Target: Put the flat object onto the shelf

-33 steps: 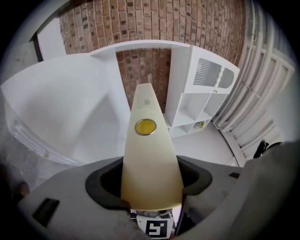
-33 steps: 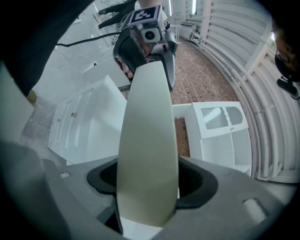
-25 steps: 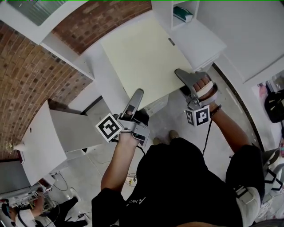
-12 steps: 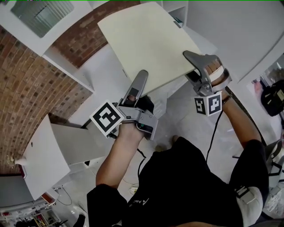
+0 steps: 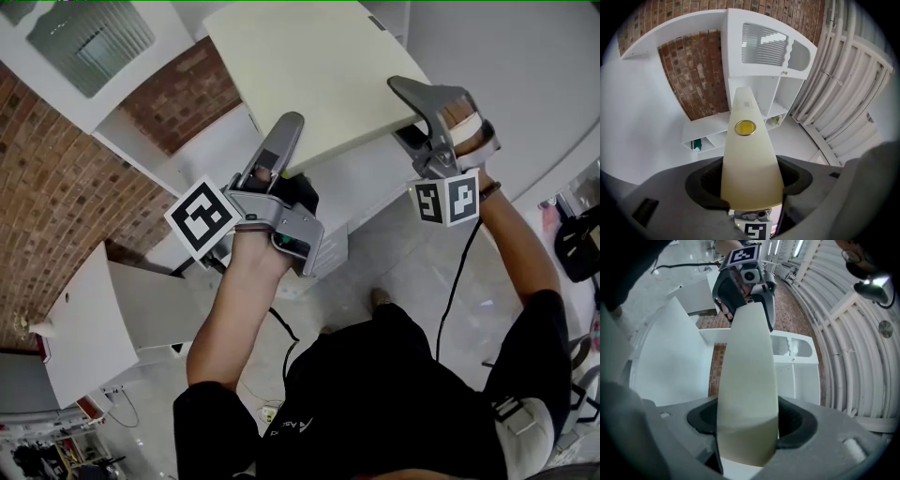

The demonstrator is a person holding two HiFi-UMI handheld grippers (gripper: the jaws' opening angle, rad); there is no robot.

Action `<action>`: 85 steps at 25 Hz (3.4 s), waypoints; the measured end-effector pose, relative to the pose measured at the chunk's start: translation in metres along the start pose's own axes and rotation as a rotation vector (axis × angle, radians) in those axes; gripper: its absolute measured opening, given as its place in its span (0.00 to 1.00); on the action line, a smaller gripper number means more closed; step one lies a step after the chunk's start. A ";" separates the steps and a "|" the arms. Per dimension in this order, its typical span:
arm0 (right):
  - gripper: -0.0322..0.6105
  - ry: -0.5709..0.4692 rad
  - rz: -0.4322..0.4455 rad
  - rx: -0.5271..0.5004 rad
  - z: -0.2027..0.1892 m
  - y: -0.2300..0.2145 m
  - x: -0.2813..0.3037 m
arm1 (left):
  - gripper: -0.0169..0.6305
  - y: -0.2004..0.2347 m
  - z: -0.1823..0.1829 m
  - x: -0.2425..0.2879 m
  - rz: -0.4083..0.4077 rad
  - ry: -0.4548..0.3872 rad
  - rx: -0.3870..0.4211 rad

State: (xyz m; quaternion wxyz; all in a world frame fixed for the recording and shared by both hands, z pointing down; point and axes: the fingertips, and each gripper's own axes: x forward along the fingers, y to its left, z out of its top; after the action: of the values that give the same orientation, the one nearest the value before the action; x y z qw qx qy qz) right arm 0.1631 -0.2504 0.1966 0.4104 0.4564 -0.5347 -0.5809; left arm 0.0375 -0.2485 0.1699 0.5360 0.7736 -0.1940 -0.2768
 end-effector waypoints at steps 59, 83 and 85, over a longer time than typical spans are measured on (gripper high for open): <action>0.52 -0.113 0.258 0.015 -0.108 -0.043 0.332 | 0.78 0.018 0.118 0.161 -0.059 -0.091 0.860; 0.55 -0.066 0.185 0.004 -0.098 -0.042 0.363 | 0.02 0.050 0.063 0.129 0.084 0.005 1.278; 0.56 -0.075 0.180 0.015 -0.097 -0.044 0.358 | 0.02 0.049 0.063 0.126 0.091 0.006 1.292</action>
State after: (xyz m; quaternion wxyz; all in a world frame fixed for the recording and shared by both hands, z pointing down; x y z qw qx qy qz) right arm 0.1695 -0.6162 0.1187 0.4370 0.3877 -0.5928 -0.5543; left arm 0.0945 -0.3871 0.1710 -0.0257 0.9320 -0.3527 -0.0789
